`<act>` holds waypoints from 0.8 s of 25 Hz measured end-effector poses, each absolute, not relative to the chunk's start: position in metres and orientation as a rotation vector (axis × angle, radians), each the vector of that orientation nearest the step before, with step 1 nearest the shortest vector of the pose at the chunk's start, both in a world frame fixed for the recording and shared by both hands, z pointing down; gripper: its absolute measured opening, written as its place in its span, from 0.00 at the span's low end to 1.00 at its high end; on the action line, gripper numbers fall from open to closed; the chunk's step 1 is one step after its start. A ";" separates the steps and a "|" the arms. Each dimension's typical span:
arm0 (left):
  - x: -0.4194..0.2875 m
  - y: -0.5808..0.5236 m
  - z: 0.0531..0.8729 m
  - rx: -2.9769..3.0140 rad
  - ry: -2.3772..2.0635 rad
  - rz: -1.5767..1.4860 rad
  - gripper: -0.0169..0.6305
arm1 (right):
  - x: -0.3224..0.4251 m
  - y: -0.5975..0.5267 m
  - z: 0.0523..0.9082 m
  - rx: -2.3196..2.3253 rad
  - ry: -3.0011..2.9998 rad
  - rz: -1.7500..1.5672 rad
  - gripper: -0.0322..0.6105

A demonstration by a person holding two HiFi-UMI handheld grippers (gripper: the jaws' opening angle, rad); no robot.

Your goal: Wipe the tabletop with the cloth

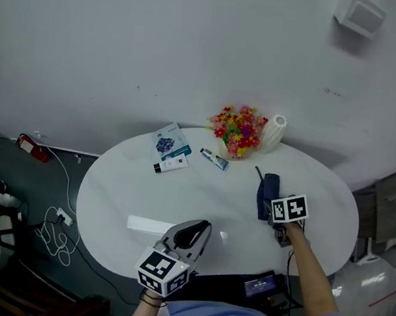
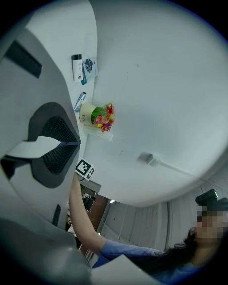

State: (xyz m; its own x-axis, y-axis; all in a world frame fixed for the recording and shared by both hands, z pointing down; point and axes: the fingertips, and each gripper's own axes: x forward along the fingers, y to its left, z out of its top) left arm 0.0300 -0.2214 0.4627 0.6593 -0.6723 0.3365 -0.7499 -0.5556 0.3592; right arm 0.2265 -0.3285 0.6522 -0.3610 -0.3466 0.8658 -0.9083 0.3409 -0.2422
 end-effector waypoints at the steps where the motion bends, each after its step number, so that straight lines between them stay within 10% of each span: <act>1: 0.042 -0.222 0.464 2.407 -1.095 0.234 0.05 | 0.248 -0.331 0.651 1.128 -1.865 0.983 0.15; 20: 0.101 -0.213 0.474 2.412 -1.075 0.385 0.05 | 0.542 -0.336 0.655 1.438 -1.527 0.956 0.15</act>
